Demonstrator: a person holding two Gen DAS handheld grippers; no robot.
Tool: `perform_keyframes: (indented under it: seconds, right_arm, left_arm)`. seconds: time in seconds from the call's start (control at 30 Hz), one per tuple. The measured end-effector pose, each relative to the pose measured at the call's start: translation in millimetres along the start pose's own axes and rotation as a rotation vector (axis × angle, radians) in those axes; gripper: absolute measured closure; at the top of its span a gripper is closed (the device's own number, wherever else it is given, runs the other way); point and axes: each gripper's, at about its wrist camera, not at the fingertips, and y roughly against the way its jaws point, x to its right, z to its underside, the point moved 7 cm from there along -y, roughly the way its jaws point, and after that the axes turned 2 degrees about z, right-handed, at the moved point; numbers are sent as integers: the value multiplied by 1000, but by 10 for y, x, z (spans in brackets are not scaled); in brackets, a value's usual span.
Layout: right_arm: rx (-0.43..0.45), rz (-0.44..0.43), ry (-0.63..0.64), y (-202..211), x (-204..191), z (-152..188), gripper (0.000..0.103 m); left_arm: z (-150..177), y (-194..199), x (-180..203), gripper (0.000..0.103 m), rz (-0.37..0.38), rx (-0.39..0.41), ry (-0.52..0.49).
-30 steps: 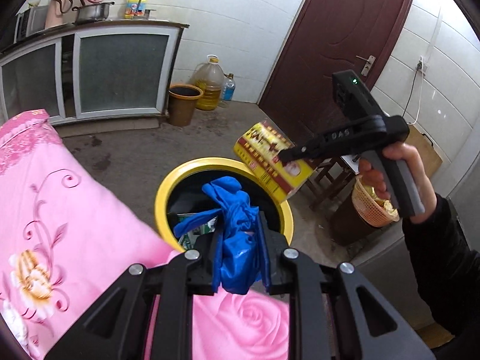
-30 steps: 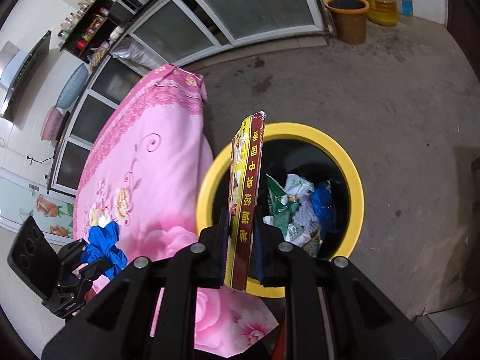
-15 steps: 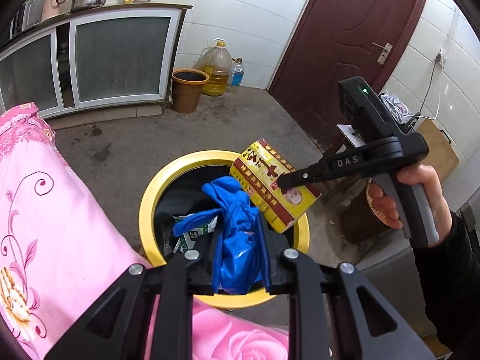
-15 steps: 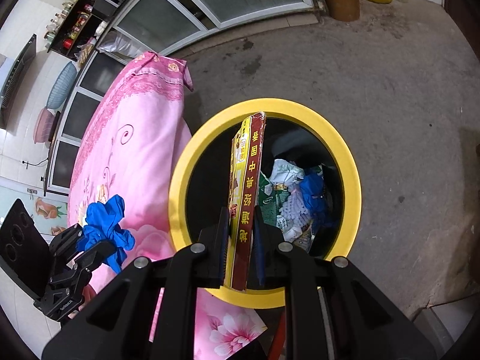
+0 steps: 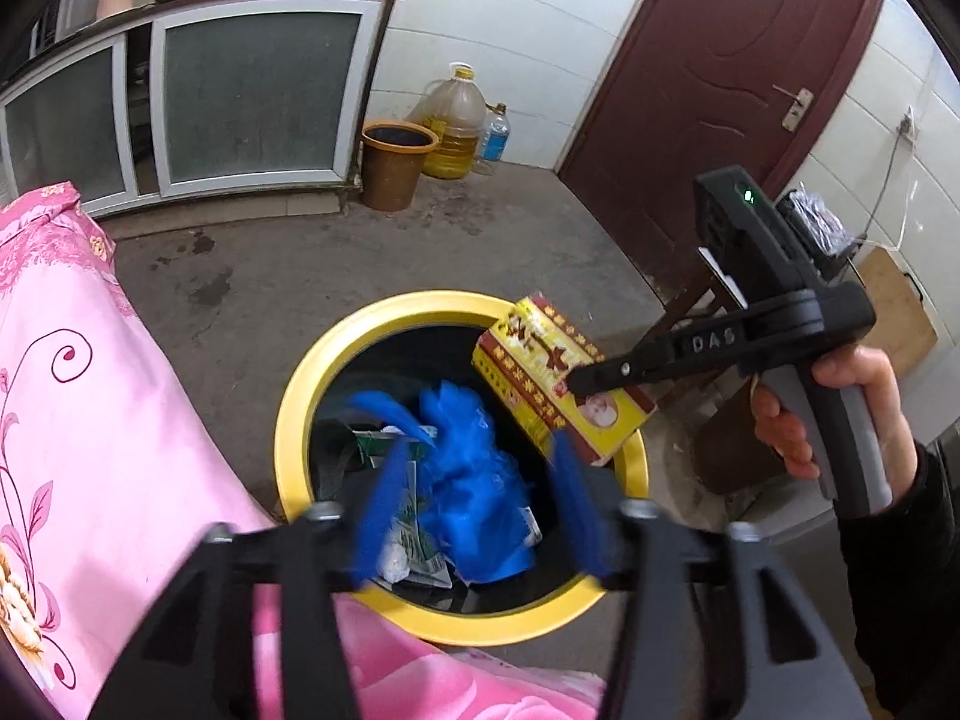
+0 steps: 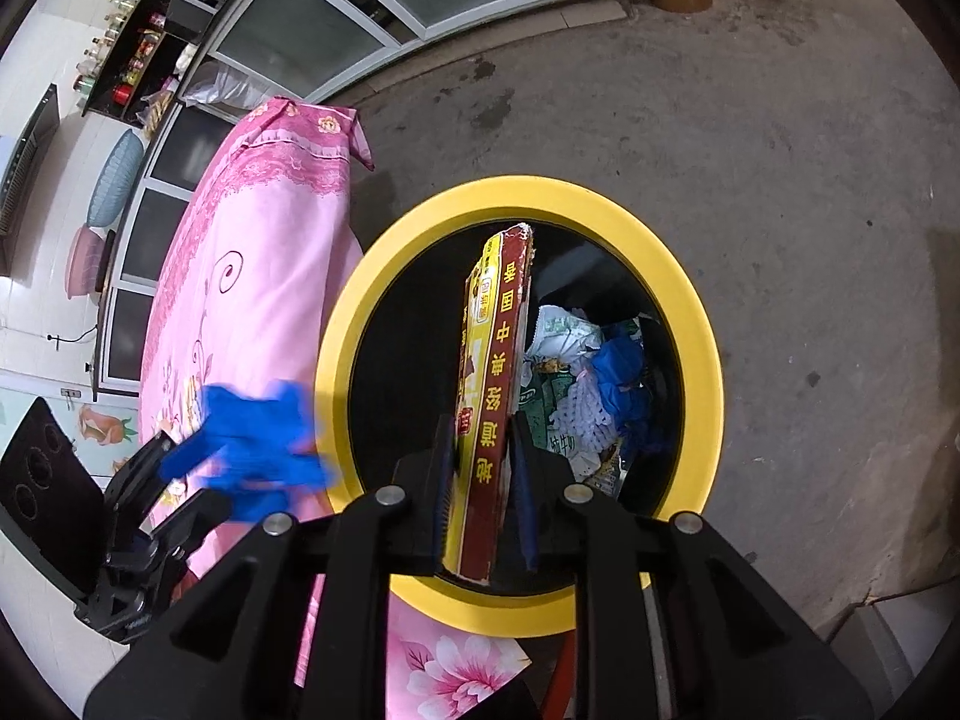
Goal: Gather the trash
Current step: 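Carry the blue glove and yellow box over the bin and open both tools, then swing both tools back toward the table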
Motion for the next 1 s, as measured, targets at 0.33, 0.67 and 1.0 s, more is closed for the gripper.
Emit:
perform_keyframes:
  seconds: [0.33, 0.67, 1.0]
  right_arm:
    - [8, 11, -50, -12, 86, -38, 59]
    - [12, -63, 52, 116, -447, 174, 59]
    - [-89, -139, 294, -245, -1721, 587, 53]
  left_arm:
    - [-19, 356, -49, 11, -16, 89, 43]
    - [410, 1290, -346, 8, -76, 181, 7]
    - [1338, 2369, -1067, 8, -292, 151, -105]
